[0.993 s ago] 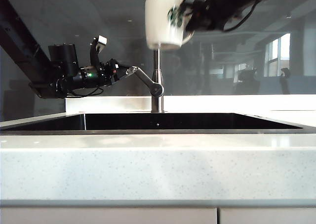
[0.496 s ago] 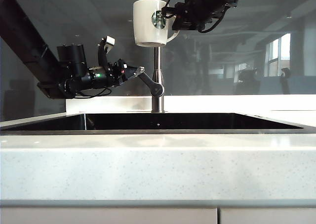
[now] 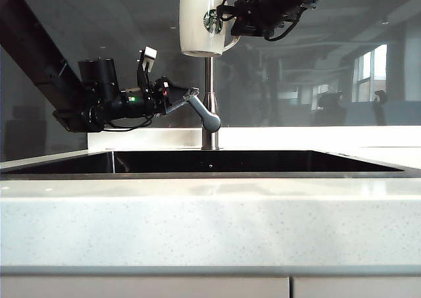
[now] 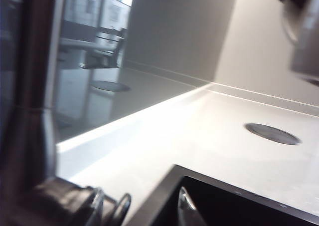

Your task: Pick up the mug next to the sink, go to the faucet to get some water, pour the water into the sink, and finally put the mug back to its place.

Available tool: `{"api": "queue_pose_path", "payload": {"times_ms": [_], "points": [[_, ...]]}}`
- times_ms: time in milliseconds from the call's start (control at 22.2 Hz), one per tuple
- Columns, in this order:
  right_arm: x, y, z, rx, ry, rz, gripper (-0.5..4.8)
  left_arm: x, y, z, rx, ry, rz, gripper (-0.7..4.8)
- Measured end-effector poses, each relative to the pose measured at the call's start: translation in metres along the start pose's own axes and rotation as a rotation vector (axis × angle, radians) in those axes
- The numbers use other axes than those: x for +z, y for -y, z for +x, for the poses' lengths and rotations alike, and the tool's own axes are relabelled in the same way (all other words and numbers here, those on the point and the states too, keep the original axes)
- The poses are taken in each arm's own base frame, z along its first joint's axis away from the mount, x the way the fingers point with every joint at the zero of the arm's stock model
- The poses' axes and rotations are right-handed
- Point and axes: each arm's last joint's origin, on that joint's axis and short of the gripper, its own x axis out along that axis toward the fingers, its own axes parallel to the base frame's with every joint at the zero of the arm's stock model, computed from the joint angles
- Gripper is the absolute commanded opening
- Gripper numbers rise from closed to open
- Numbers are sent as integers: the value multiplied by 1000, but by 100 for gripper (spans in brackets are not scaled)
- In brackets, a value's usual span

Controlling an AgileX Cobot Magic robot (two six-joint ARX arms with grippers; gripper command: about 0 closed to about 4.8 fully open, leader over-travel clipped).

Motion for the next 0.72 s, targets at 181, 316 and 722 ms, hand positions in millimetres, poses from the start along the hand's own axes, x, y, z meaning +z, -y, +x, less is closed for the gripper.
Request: {"api": "queue_pose_path", "payload": {"times_ms": [181,316,722], "points": [[0,0,0,1,0,0,-1,3,2,0,-35,5,3,183],[0,0,0,0,0,0,-1,3,2,0,-34,6,4,183],[1,-2,0,5,-1,-1,-1,5,3,1,-23,21,25,183]]}}
